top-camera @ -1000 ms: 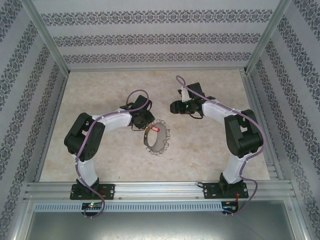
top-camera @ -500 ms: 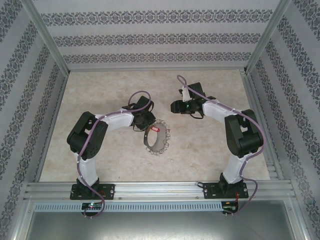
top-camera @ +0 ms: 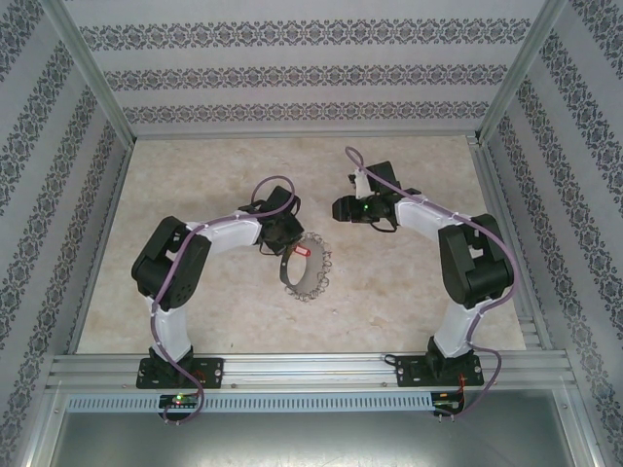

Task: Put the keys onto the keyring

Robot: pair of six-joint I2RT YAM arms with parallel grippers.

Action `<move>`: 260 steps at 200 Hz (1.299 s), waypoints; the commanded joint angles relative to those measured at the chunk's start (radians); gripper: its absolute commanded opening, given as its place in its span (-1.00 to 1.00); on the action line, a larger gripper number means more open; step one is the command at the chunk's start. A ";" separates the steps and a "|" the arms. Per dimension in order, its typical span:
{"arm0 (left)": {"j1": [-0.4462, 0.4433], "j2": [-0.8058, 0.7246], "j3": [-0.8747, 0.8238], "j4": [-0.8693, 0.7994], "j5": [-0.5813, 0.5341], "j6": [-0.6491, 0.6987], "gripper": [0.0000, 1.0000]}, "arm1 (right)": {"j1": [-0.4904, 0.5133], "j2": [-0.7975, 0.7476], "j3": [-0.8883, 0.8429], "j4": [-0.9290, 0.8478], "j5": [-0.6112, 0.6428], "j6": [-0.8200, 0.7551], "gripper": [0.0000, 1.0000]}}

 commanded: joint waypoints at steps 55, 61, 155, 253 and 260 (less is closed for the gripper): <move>-0.016 -0.144 0.142 0.144 0.144 0.361 -1.00 | -0.011 -0.232 -0.057 0.057 -0.064 0.060 0.02; -0.015 -0.154 0.147 0.149 0.138 0.366 -1.00 | -0.011 -0.253 -0.067 0.064 -0.065 0.061 0.02; 0.002 -0.246 0.148 0.360 0.164 0.241 -1.00 | -0.010 -0.419 -0.225 0.307 -0.147 0.096 0.02; 0.014 -0.322 0.142 0.429 0.209 0.305 -1.00 | -0.097 -0.458 -0.258 0.355 -0.241 0.024 0.25; 0.015 -0.322 0.148 0.429 0.216 0.307 -1.00 | -0.104 -0.461 -0.259 0.361 -0.264 0.008 0.27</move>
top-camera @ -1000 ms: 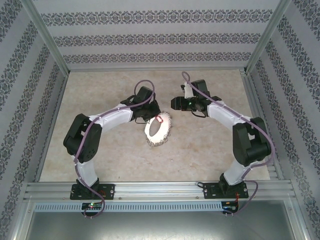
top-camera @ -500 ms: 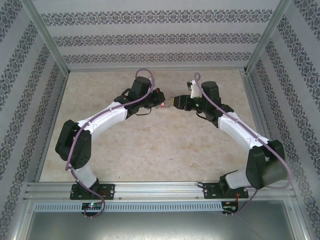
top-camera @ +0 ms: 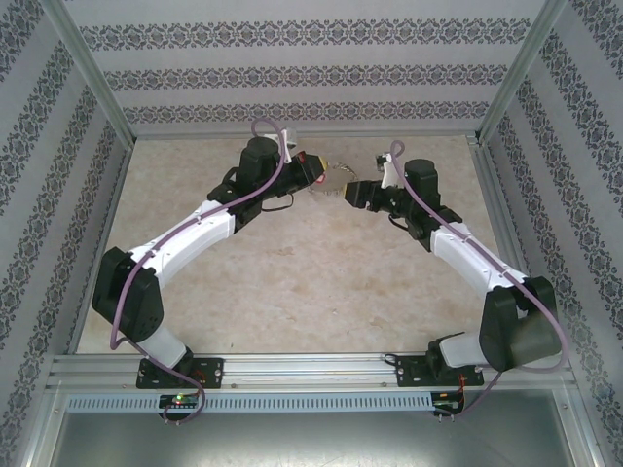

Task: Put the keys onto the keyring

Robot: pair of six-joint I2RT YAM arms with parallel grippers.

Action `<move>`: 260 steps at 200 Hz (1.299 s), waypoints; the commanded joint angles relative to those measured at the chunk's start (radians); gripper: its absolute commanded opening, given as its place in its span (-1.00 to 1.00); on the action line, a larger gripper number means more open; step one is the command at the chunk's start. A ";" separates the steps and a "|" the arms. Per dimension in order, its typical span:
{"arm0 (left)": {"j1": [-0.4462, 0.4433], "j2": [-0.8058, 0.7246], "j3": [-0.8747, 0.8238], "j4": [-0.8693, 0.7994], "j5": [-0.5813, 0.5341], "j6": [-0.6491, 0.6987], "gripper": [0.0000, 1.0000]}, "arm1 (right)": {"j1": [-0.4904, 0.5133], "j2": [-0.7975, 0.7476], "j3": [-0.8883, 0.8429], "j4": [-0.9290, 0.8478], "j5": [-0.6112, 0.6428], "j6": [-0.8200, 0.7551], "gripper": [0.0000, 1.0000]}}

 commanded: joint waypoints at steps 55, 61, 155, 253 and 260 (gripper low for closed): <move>0.011 -0.039 0.048 0.053 0.081 0.029 -1.00 | -0.042 -0.053 -0.004 0.072 -0.196 -0.149 0.30; 0.012 -0.039 0.045 0.060 0.090 0.024 -1.00 | -0.042 -0.050 0.002 0.075 -0.202 -0.149 0.30; 0.012 -0.045 0.052 0.107 0.136 -0.003 -1.00 | -0.017 0.045 0.084 0.066 -0.248 -0.161 0.08; 0.011 -0.082 0.061 0.151 0.174 0.005 -1.00 | 0.045 0.112 0.158 0.016 -0.200 -0.215 -1.00; 0.011 -0.090 0.059 0.155 0.177 0.014 -1.00 | 0.048 0.109 0.169 0.003 -0.169 -0.230 -1.00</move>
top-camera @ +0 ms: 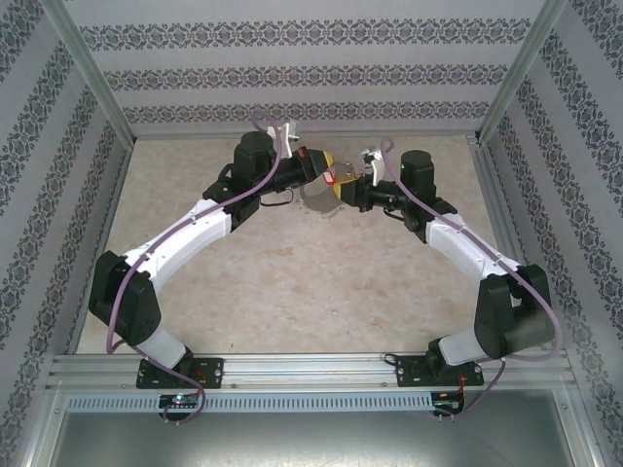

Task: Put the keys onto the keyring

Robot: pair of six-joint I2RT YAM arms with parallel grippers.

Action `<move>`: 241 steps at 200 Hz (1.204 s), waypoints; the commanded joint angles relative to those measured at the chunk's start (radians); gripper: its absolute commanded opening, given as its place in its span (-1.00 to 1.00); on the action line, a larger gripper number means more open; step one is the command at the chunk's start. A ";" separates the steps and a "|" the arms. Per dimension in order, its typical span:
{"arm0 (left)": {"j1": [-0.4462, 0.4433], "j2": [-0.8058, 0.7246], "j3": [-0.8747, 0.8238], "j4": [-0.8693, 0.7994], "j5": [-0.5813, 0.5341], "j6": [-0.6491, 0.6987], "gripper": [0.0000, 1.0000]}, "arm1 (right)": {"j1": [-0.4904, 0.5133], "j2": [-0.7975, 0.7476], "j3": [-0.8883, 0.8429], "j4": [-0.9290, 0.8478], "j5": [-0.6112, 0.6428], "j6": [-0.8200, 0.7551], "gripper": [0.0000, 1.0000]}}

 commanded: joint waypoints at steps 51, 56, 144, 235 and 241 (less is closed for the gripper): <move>-0.014 -0.182 -0.050 0.150 -0.003 0.134 -0.42 | 0.058 -0.068 0.109 -0.085 0.445 -0.273 -1.00; -0.015 -0.192 -0.058 0.150 -0.014 0.146 -0.29 | 0.068 -0.075 0.112 -0.079 0.495 -0.304 -1.00; -0.005 -0.244 -0.031 -0.063 -0.239 0.268 0.74 | 0.234 -0.177 0.100 0.172 0.923 -0.746 -1.00; 0.201 -0.132 0.084 -0.055 -0.060 0.026 0.83 | 0.359 -0.109 -0.038 0.523 1.148 -1.107 -1.00; 0.212 -0.122 0.096 -0.064 -0.040 0.015 0.83 | 0.358 -0.110 -0.042 0.526 1.144 -1.103 -1.00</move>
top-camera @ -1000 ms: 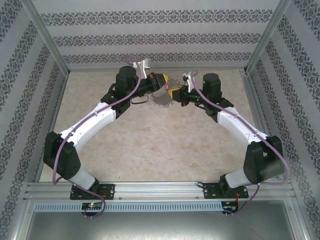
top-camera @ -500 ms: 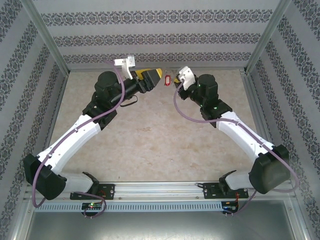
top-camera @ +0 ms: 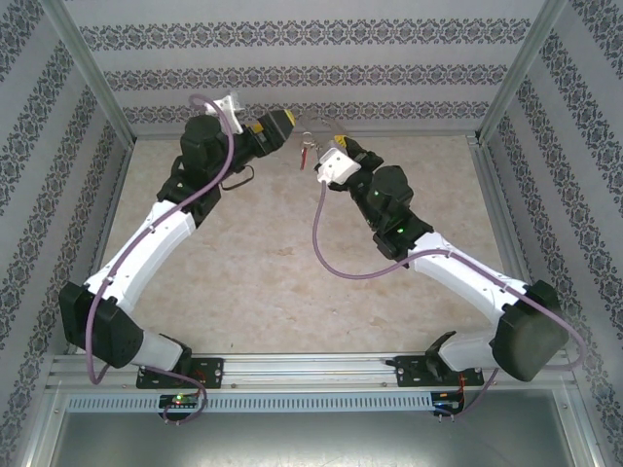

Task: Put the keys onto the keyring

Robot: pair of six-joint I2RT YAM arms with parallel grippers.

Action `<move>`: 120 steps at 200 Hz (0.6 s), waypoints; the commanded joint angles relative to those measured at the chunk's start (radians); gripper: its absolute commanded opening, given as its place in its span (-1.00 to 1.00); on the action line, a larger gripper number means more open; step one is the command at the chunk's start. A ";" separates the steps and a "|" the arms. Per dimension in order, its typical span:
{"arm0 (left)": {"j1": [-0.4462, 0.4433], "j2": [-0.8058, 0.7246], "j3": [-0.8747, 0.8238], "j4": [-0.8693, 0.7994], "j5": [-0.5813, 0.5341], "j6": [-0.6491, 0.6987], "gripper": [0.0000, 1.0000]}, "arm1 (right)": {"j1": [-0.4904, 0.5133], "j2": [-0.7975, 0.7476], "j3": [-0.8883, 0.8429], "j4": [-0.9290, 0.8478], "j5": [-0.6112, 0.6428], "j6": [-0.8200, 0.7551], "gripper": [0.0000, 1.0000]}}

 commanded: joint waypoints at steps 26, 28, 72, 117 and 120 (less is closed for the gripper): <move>0.072 0.084 0.122 -0.045 0.204 -0.147 0.84 | 0.001 0.002 -0.030 0.148 0.051 -0.055 -1.00; 0.073 0.088 0.127 -0.046 0.212 -0.151 0.84 | 0.001 0.002 -0.030 0.148 0.050 -0.055 -1.00; 0.080 0.181 0.202 -0.051 0.317 -0.198 0.84 | 0.005 0.002 -0.040 0.161 0.038 -0.056 -1.00; 0.081 0.218 0.221 0.006 0.349 -0.245 0.84 | 0.011 -0.004 -0.049 0.164 0.033 -0.056 -1.00; 0.081 0.220 0.219 0.012 0.350 -0.251 0.84 | 0.012 -0.004 -0.049 0.164 0.031 -0.056 -1.00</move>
